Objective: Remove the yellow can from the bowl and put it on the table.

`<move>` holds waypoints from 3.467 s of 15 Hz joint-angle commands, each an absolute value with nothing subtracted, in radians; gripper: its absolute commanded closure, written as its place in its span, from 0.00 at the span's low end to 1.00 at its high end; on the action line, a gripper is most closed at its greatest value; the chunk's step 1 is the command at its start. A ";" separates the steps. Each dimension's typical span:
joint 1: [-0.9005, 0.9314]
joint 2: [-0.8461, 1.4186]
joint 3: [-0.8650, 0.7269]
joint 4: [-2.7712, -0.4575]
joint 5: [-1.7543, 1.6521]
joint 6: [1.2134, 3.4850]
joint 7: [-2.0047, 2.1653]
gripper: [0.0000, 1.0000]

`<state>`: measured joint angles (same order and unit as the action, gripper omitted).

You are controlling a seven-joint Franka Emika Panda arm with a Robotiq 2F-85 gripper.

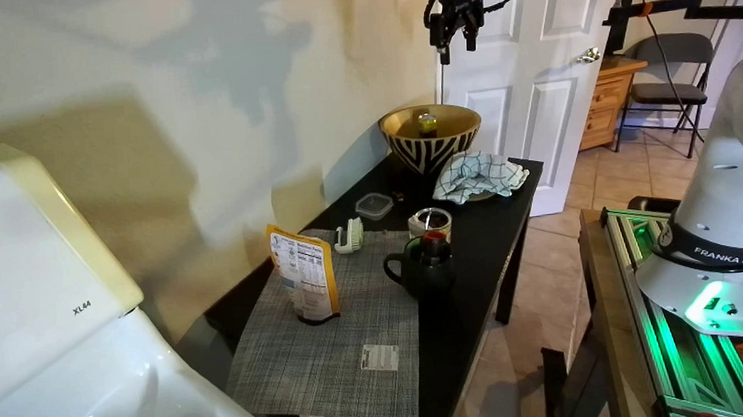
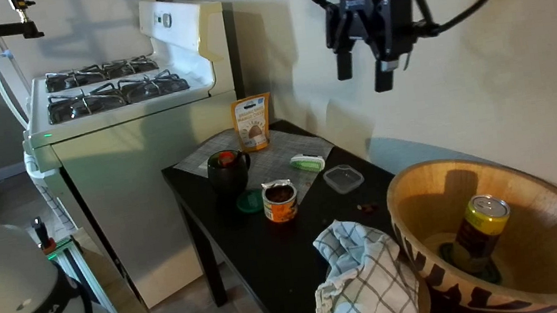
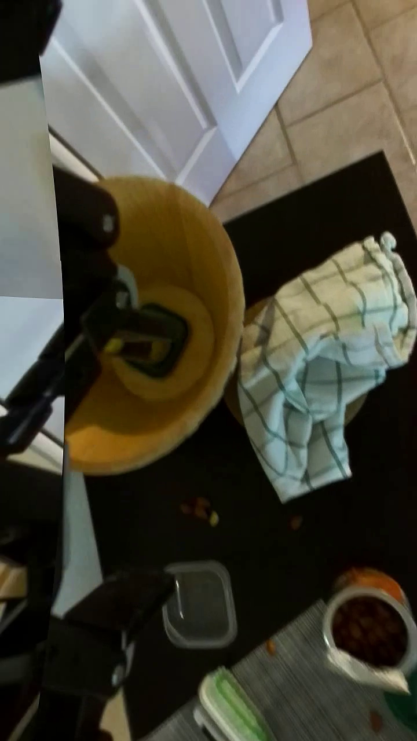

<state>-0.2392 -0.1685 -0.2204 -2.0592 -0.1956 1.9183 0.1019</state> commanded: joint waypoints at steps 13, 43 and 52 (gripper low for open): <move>-0.302 0.021 -0.304 -1.902 -0.074 1.918 0.004 0.00; -0.534 0.585 -0.210 -1.468 0.071 1.993 -0.477 0.00; -0.527 0.682 -0.174 -1.404 0.052 2.060 -0.462 0.00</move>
